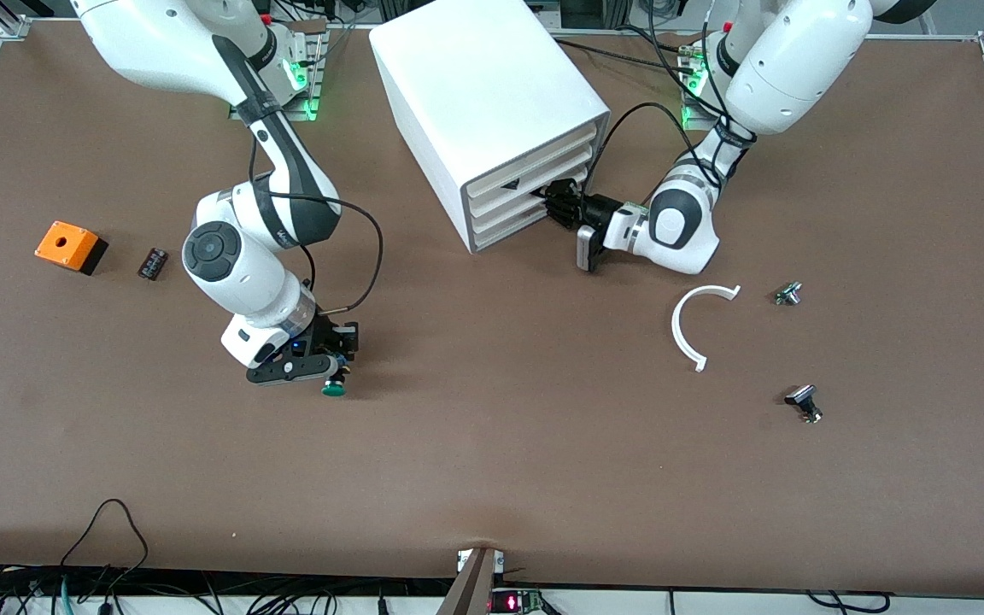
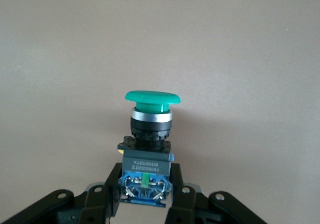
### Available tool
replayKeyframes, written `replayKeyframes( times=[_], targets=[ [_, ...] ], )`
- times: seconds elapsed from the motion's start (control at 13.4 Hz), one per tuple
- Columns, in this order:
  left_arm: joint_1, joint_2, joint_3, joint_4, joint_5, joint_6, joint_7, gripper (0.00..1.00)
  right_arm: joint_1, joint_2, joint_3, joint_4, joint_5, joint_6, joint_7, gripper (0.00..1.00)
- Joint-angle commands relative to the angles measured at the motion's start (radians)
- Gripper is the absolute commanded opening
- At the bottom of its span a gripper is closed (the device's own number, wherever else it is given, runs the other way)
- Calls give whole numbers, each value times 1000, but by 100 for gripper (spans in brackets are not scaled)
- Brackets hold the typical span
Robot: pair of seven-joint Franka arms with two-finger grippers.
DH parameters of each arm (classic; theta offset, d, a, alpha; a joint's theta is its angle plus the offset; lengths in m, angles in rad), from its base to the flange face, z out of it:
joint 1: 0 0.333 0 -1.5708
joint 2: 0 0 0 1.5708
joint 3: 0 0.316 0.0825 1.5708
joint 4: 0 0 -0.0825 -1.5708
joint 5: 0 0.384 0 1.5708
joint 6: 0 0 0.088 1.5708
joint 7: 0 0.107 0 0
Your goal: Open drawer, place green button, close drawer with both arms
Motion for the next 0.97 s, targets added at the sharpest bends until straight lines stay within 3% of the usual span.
replayKeyframes(
  times=[0.0, 0.22, 0.6, 0.89],
  targets=[
    [52, -19, -1, -2, -14, 9, 31, 0, 31, 14, -4, 72, 7, -50, 68, 0],
    [92, -6, 19, 42, 3, -13, 5, 0, 68, 20, -4, 95, 7, -50, 129, 0],
    [144, 20, 41, 226, 233, -48, -235, 0, 166, 71, -4, 209, 2, -60, 244, 0],
    [186, 59, 51, 291, 244, -79, -243, 0, 231, 154, -6, 354, -2, -78, 293, 0]
  ],
)
